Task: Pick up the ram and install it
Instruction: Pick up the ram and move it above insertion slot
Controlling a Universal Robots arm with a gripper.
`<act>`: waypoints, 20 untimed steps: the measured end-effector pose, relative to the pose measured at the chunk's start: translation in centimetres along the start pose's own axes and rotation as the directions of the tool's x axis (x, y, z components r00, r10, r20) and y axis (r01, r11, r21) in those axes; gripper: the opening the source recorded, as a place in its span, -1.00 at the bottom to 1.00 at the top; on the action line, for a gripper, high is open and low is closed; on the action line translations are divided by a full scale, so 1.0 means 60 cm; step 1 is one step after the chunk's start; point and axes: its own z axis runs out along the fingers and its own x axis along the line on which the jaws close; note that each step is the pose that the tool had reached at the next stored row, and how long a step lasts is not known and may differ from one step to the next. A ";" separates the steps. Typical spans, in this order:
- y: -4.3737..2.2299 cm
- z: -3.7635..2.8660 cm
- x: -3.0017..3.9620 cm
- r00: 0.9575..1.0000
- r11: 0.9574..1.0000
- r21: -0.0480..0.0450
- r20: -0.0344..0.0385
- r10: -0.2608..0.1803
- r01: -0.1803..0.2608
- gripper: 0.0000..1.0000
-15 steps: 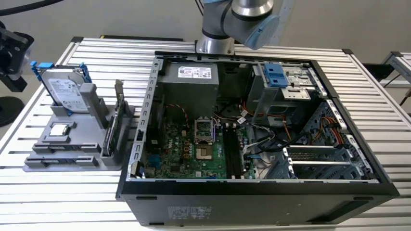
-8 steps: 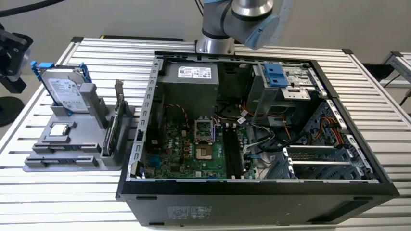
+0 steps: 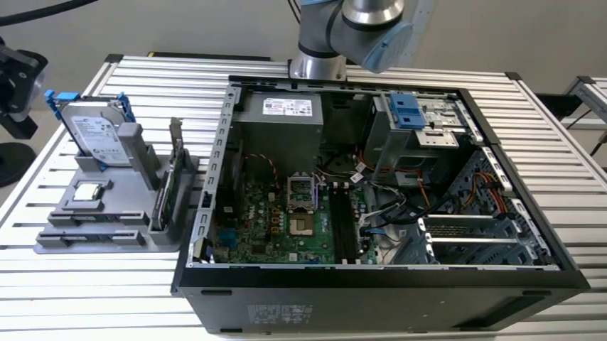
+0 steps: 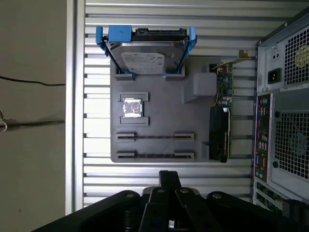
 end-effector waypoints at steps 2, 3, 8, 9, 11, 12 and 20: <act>-0.001 0.000 0.000 1.000 1.000 0.000 0.000 -0.001 0.001 -1.00; -0.001 0.000 0.000 1.000 1.000 0.000 0.000 -0.001 0.001 -1.00; -0.003 0.000 0.000 1.000 1.000 0.000 0.000 -0.003 0.003 -1.00; -0.003 0.000 0.000 1.000 1.000 0.000 0.000 -0.003 0.003 -1.00; -0.003 0.000 0.000 1.000 1.000 0.000 0.000 -0.003 0.003 -1.00; -0.003 0.000 0.000 1.000 1.000 0.000 0.000 -0.003 0.003 -1.00; -0.004 0.000 0.000 1.000 1.000 0.000 0.000 0.000 0.000 -1.00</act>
